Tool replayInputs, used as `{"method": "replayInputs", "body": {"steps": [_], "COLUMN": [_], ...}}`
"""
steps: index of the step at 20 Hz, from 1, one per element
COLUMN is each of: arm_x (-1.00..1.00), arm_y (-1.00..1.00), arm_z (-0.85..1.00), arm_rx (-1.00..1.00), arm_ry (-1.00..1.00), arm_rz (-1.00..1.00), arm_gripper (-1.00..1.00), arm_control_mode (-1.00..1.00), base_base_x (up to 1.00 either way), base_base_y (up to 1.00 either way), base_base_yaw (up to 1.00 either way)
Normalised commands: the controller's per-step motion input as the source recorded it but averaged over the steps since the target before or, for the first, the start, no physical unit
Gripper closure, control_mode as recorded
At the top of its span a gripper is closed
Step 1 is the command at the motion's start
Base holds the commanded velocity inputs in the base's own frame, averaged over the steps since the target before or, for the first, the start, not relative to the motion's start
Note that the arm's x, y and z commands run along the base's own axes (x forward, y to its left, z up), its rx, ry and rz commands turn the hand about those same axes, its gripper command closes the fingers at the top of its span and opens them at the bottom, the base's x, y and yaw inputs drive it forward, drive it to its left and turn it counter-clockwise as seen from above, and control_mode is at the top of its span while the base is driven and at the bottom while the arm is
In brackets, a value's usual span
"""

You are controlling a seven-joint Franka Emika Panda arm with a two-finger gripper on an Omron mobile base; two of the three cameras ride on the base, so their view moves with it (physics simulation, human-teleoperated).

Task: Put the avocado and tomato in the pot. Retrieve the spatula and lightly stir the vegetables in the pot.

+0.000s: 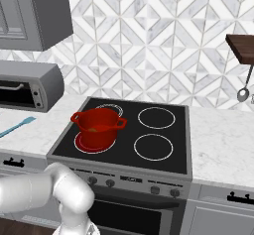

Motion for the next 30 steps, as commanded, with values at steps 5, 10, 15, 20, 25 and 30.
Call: {"method": "replayInputs", "body": {"steps": [5,10,15,20,25,30], "arm_x": [0.0,0.0,0.01,-0.02,0.06,0.33], "arm_y": [-0.07,-0.28,-0.03,0.0,0.0,0.2], "arm_z": [0.01,0.0,-0.02,-0.16,-0.14,-0.12], "arm_rx": [-0.08,-0.08,-0.02,0.0,0.0,0.0], "arm_ry": [-0.06,-0.03,0.0,0.0,0.05,0.1], "arm_rz": [0.06,0.07,0.13,0.16,0.08,0.01], "arm_gripper": [-1.0,-1.0,-1.0,-1.0,-1.0,-1.0], "arm_control_mode": [-1.0,-1.0,-1.0,-1.0,-1.0,-1.0], "base_base_x": [0.0,0.0,0.0,0.0,0.0,0.0], "base_base_y": [0.0,0.0,0.0,0.0,0.0,0.0], "base_base_yaw": [0.0,0.0,0.0,0.0,0.0,0.0]}}
